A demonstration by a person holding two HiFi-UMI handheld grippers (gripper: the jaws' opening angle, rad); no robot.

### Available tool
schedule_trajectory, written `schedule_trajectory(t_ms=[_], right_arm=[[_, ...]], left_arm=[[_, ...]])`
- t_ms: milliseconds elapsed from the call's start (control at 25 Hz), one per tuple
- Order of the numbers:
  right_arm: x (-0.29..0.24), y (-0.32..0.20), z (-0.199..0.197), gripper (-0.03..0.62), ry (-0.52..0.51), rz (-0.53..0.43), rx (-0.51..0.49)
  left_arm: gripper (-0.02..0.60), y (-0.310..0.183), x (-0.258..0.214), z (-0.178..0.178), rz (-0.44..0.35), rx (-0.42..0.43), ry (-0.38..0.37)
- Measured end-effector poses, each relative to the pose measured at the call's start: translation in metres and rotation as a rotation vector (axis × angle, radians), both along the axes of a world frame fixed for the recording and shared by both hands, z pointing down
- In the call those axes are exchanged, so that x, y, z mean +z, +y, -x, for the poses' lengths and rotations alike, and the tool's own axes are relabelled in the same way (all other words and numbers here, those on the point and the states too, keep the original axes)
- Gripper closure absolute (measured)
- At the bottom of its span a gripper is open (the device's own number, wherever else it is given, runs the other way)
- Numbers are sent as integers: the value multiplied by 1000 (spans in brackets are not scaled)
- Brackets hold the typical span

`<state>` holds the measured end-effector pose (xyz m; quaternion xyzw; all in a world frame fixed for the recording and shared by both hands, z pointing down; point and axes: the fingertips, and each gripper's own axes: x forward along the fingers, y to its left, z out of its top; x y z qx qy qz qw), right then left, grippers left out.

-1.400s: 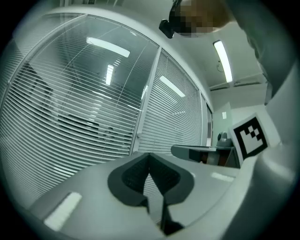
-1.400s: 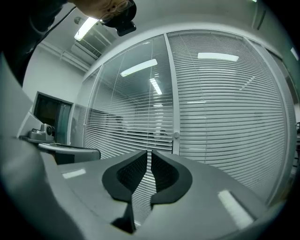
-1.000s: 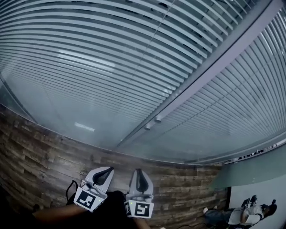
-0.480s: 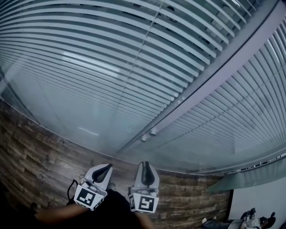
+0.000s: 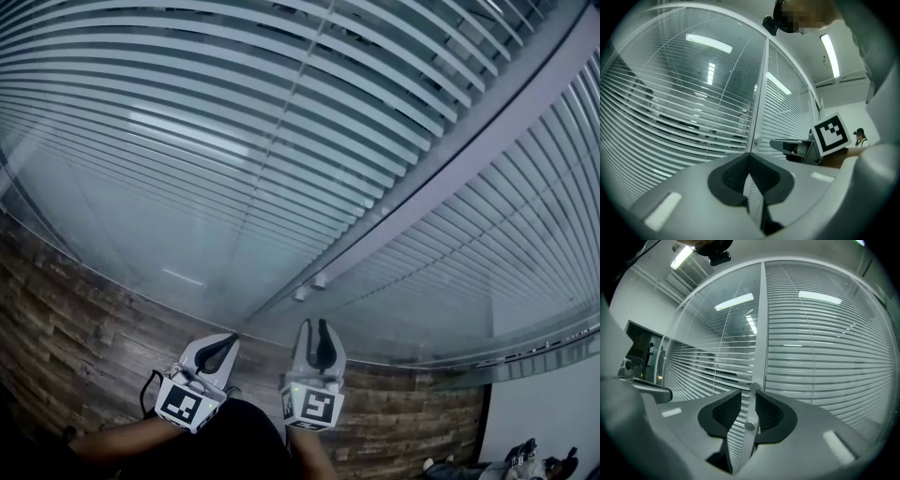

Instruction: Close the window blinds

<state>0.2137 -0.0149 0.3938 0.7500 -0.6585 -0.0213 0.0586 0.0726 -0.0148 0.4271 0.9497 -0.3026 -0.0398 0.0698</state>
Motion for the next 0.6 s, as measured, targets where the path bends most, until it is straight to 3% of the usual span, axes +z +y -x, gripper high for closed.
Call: schedule_trajectory(t_ms=[600], right_arm=[[4, -43, -14, 482, 29, 33, 34]], left_arm=[[581, -26, 1, 21, 5, -41, -8]])
